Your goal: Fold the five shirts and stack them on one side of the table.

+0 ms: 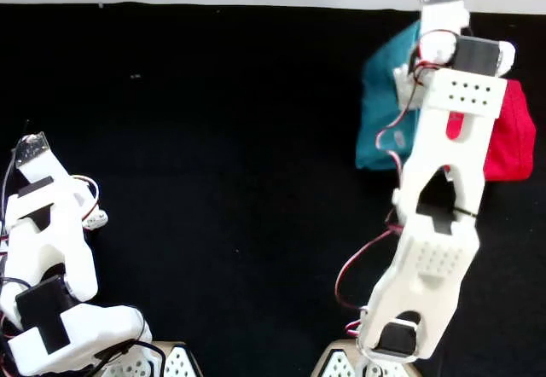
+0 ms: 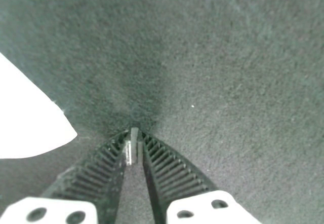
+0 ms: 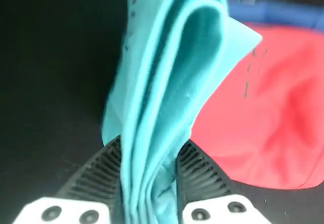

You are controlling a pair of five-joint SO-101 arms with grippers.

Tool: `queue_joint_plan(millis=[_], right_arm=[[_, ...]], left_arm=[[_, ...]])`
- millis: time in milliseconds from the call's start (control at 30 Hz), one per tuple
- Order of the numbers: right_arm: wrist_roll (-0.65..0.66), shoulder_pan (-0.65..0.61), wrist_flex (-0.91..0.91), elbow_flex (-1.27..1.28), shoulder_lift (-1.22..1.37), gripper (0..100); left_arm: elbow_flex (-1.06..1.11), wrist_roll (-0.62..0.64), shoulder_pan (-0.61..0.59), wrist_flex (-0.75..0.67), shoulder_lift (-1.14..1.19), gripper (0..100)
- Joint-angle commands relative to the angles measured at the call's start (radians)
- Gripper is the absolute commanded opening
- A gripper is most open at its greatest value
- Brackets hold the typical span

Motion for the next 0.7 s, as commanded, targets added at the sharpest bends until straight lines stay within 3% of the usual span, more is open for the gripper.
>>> queue_joint_plan(millis=[0,200,400,667], right_arm=[[0.025,0.039,-0.004,-0.01,0.108,0.6],[0.025,-0.015,0.002,-0.012,0.159,0.6],[0.023,-0.084,0.007,-0.059,-0.008,0.6],[0.025,-0.082,0.007,0.007,-0.26,0.6]], left_arm=[[0.005,0.006,0.01,-0.014,-0.001,1],[0.005,0.006,0.01,-0.014,-0.001,1],[0.005,0.006,0.01,-0.014,-0.001,1],[0.005,0.006,0.01,-0.014,-0.001,1]])
